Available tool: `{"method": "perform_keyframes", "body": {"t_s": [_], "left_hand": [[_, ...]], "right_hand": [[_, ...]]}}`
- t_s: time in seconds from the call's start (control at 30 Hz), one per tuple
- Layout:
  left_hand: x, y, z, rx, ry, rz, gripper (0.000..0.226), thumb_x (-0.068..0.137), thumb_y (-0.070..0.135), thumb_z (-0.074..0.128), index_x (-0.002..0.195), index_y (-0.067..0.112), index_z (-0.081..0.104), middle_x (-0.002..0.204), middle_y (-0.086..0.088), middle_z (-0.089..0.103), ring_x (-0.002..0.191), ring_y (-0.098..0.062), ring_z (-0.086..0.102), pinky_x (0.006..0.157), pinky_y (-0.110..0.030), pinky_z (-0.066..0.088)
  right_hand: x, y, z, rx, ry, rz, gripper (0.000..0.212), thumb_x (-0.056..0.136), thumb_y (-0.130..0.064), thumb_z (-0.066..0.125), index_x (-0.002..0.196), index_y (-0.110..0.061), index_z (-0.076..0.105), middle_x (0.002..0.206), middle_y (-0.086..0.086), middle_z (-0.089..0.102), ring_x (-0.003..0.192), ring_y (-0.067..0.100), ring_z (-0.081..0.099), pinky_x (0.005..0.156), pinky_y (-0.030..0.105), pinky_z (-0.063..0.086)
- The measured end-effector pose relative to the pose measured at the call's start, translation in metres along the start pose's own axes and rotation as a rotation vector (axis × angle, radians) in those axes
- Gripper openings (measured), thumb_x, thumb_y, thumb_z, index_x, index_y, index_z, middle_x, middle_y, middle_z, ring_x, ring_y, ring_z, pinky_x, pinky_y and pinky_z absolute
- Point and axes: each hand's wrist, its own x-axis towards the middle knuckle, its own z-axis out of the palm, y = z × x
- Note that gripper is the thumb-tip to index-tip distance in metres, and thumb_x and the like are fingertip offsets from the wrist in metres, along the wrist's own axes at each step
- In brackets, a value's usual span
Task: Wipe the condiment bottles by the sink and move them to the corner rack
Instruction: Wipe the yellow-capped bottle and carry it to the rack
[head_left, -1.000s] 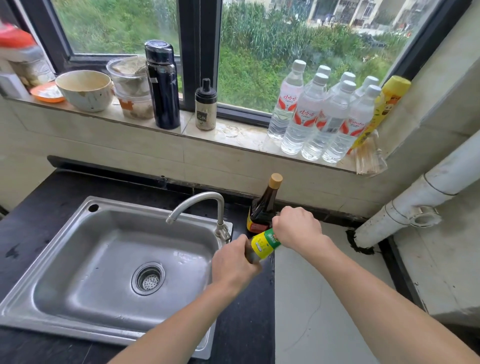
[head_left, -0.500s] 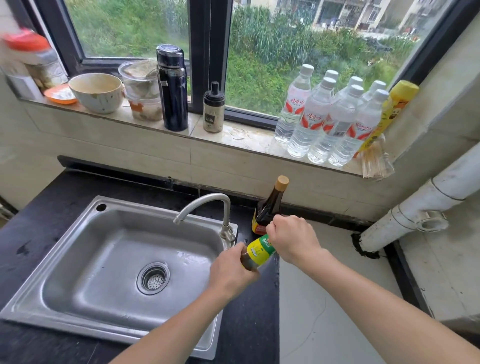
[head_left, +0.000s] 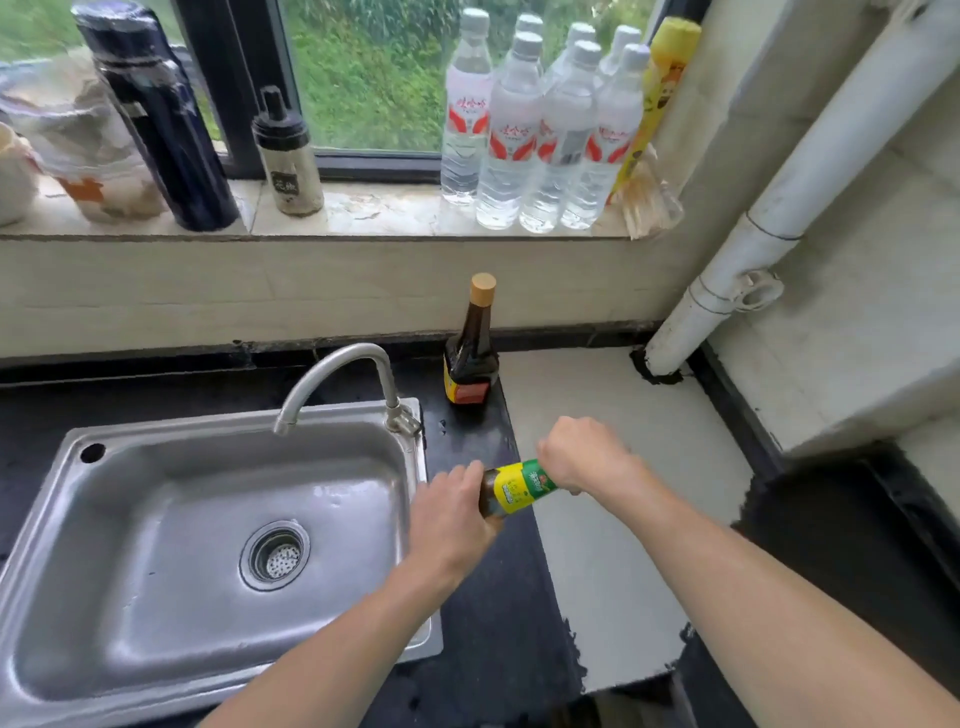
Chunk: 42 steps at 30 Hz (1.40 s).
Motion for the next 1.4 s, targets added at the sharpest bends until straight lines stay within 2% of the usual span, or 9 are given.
{"method": "perform_keyframes", "body": {"t_s": [0.23,0.3,0.53,0.73,0.93,1.03,1.2,1.3,1.4], "left_hand": [[-0.035,0.032,0.027,-0.554,-0.332,0.070,0.025,0.054,0.033,0.066,0.073,0.027,0.050,0.056,0.011,0.053,0.053,-0.014,0.041,0.055,-0.039,0.045],[-0.046,0.044,0.030,-0.499,-0.341,0.132,0.022,0.055,0.033,0.064,0.071,0.031,0.050,0.056,0.011,0.055,0.053,-0.016,0.044,0.053,-0.034,0.043],[-0.133,0.106,0.055,-0.377,-0.464,0.316,0.028,0.059,0.034,0.068,0.081,0.027,0.052,0.065,0.006,0.060,0.061,-0.015,0.057,0.052,-0.026,0.042],[-0.257,0.161,0.075,-0.290,-0.563,0.541,0.026,0.063,0.037,0.068,0.074,0.030,0.046,0.066,0.008,0.060,0.067,-0.016,0.058,0.054,-0.031,0.041],[-0.383,0.215,0.099,-0.112,-0.539,0.865,0.023,0.069,0.038,0.059,0.088,0.026,0.052,0.084,0.005,0.067,0.080,-0.021,0.063,0.068,-0.036,0.051],[-0.433,0.246,0.106,-0.153,-0.728,0.928,0.027,0.066,0.036,0.063,0.083,0.021,0.048,0.077,0.003,0.065,0.074,-0.023,0.060,0.062,-0.033,0.048],[-0.491,0.301,0.114,-0.360,-1.298,0.881,0.031,0.061,0.018,0.076,0.086,0.013,0.059,0.069,0.005,0.060,0.061,-0.011,0.048,0.059,-0.023,0.043],[-0.521,0.342,0.123,-0.442,-1.603,0.938,0.030,0.067,0.002,0.078,0.090,0.004,0.060,0.067,0.002,0.060,0.058,-0.009,0.051,0.057,-0.017,0.045],[-0.549,0.383,0.141,-0.426,-1.757,1.039,0.026,0.069,0.002,0.078,0.087,0.003,0.058,0.068,-0.003,0.059,0.061,-0.015,0.053,0.060,-0.026,0.047]], "right_hand": [[-0.084,0.052,0.045,0.264,0.486,-0.094,0.040,0.094,-0.039,0.031,0.072,-0.012,0.052,0.077,0.014,0.066,0.071,0.040,0.060,0.057,0.037,0.037],[-0.105,0.064,0.057,0.265,0.498,-0.010,0.042,0.091,-0.041,0.022,0.072,-0.014,0.048,0.076,0.014,0.066,0.069,0.040,0.060,0.056,0.038,0.037],[-0.218,0.109,0.114,0.237,0.479,0.267,0.017,0.096,-0.020,0.041,0.096,-0.010,0.056,0.097,0.009,0.066,0.085,0.035,0.063,0.060,0.033,0.034],[-0.357,0.136,0.186,0.558,0.551,0.725,0.031,0.099,-0.030,0.038,0.074,-0.012,0.043,0.074,0.008,0.052,0.071,0.033,0.049,0.061,0.034,0.033],[-0.510,0.153,0.241,0.594,0.338,1.068,0.021,0.095,-0.015,0.042,0.089,-0.007,0.060,0.099,0.015,0.060,0.095,0.036,0.057,0.073,0.036,0.044],[-0.568,0.164,0.267,0.717,0.435,1.261,0.030,0.095,-0.030,0.043,0.072,-0.012,0.049,0.080,0.010,0.055,0.079,0.034,0.052,0.067,0.035,0.043],[-0.642,0.174,0.301,1.006,0.805,1.338,0.026,0.084,-0.048,0.063,0.100,-0.028,0.064,0.090,-0.004,0.066,0.086,0.017,0.061,0.075,0.031,0.052],[-0.683,0.190,0.317,1.324,1.057,1.326,0.030,0.077,-0.036,0.078,0.103,-0.027,0.065,0.095,-0.006,0.067,0.084,0.005,0.063,0.069,0.017,0.051],[-0.721,0.206,0.328,1.466,1.197,1.319,0.019,0.080,-0.016,0.077,0.096,-0.007,0.069,0.088,0.010,0.071,0.066,-0.001,0.061,0.053,0.011,0.044]]}}
